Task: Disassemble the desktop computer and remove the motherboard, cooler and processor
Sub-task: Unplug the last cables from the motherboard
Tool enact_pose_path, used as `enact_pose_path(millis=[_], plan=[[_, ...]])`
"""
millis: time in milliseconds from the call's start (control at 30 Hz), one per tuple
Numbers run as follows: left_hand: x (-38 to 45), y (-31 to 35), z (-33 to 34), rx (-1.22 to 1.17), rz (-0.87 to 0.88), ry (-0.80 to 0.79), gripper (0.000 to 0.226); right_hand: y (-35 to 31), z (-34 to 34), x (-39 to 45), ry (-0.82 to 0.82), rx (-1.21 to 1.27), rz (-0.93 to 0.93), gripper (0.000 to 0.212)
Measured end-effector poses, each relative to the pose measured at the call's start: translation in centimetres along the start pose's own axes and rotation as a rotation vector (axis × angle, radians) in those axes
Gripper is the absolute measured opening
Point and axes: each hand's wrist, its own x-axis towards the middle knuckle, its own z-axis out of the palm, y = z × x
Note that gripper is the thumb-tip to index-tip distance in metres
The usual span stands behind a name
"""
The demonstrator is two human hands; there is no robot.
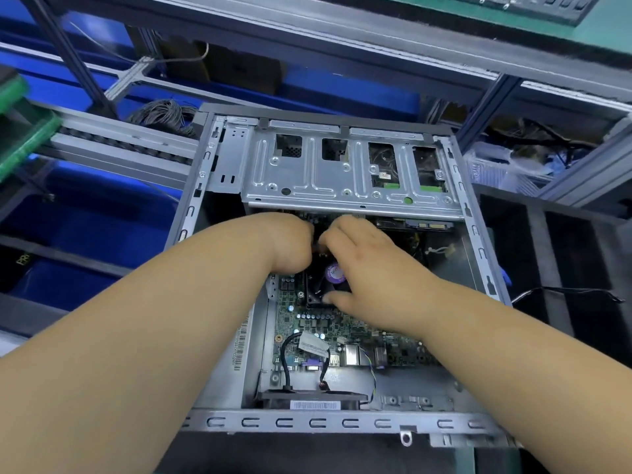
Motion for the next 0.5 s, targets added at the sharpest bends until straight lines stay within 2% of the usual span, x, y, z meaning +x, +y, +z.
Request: enact_pose_path(millis=[67,133,233,333,400,500], plan=[[-0.2,0.2,0.1,0.019,0.049,0.076,0.030,0.1,-1.3,-0.5,0.014,0.130,-0.008,0.026],[-0.6,0.6,0.1,0.009,0.088,0.116,0.035,0.2,-2.0,-1.1,-0.155,0.155,0.031,0.006],[-1.4,1.6,0.1,0.025,0.113,0.131,0.048,0.1,-1.7,-1.7,-0.411,0.109,0.085,0.010],[-2.8,2.3,0.2,0.037,0.098,0.225,0.054,-0.7,-1.1,-2.3,-0.427,0.028,0.140,0.022],[-3.9,2.7,0.3,0.013,0.103,0.297,0.047,-1.3,-0.8,-2.7,-0.412,-0.077,0.150,0.032],[-5.7,3.4,0.6,-0.054,0.140,0.328,0.026,-2.0,-0.4,-3.1,-0.476,-0.131,0.171,0.030]])
